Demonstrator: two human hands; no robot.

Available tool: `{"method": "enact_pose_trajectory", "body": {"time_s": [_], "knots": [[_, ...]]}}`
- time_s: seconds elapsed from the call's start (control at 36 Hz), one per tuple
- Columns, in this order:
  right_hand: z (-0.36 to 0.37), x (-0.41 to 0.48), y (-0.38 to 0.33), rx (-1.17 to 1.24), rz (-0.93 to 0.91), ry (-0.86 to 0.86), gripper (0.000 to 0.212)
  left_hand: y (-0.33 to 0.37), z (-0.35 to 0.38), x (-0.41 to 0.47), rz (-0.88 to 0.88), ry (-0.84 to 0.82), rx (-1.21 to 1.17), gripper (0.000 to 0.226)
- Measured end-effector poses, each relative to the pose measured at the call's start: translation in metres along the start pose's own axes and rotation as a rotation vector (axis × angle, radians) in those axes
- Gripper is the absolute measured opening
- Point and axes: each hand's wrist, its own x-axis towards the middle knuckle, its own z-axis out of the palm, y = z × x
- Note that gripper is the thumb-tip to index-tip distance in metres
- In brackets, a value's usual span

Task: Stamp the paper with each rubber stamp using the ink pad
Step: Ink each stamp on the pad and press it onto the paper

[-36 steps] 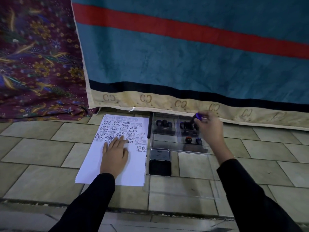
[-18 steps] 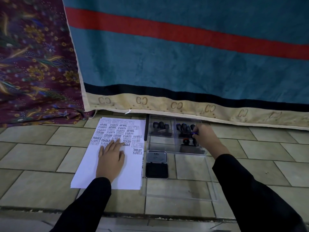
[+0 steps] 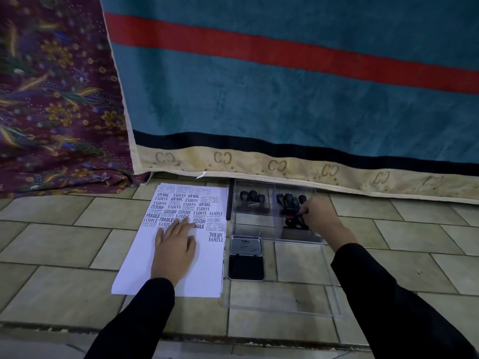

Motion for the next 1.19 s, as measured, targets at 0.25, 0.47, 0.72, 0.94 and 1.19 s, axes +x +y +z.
{"method": "enact_pose_trajectory", "body": {"time_s": [0.25,0.47,0.72,0.94,1.19], "knots": [[0.0,0.003,-0.024,0.215,-0.118,0.236,0.022,-0.001,0.001,0.0,-0.001,-0.006,0.007,0.039],[0.02,0.045,-0.091,0.237,-0.319,0.04,0.03,0.001,-0.002,-0.001,-0.006,-0.008,0.013,0.049],[0.037,0.06,-0.117,0.074,-0.328,-0.055,0.03,0.003,-0.004,-0.001,-0.018,-0.033,0.001,0.045],[0.034,0.066,-0.115,0.289,-0.328,0.116,0.032,0.003,-0.013,0.002,-0.084,0.073,-0.33,0.038],[0.029,0.053,-0.096,0.735,-0.218,0.246,0.021,0.005,-0.037,0.003,-0.299,-0.039,-0.798,0.029]]}}
